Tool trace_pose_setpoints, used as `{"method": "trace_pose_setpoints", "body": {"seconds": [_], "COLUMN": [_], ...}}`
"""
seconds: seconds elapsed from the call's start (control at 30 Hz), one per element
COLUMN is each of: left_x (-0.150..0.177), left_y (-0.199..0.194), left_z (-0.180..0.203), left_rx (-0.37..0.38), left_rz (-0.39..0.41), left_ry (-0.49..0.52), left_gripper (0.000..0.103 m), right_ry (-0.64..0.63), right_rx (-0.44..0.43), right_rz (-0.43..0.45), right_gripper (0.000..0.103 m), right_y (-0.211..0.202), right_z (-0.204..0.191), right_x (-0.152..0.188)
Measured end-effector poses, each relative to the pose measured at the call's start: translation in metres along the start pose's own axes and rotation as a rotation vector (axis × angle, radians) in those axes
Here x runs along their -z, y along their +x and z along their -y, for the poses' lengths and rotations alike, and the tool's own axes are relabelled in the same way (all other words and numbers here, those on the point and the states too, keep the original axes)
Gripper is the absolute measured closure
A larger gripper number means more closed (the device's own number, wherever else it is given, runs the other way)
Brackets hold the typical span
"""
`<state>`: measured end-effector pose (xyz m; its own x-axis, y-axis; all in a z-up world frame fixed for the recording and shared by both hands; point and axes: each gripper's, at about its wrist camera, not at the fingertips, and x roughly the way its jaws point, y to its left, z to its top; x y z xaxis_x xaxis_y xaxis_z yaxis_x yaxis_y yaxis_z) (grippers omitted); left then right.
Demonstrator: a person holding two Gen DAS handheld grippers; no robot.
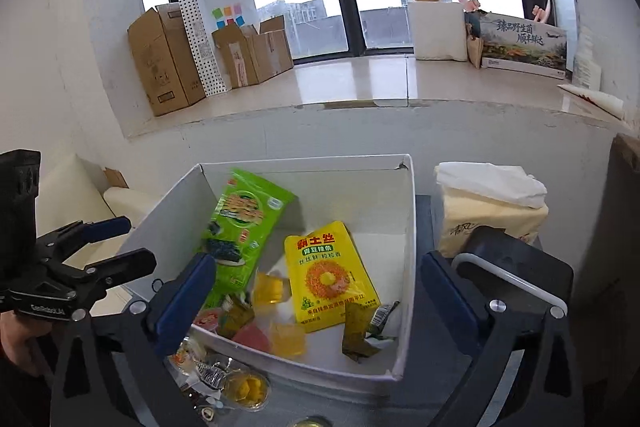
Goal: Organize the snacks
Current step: 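Carry both cartoon-lid jelly cups into the white box and release them, then grasp a clear yellow jelly cup with the right gripper while the left gripper grasps the brown snack bag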
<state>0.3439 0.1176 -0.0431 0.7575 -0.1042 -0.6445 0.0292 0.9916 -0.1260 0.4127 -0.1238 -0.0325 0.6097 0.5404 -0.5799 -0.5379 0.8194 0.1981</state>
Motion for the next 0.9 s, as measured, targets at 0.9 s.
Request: {"method": "trace_pose_setpoints", "body": {"seconds": [0.9], "left_x": [0.143], "left_y": [-0.143], "left_z": [0.058], "left_rx": [0.041], "left_rz": [0.046], "left_ry": [0.005], "left_gripper": [0.000], "right_ry": [-0.053], "right_rx": [-0.030], "right_rz": [0.035], "right_gripper": [0.000], "right_y": [-0.137], "right_z": [-0.038], "right_x": [0.116]}}
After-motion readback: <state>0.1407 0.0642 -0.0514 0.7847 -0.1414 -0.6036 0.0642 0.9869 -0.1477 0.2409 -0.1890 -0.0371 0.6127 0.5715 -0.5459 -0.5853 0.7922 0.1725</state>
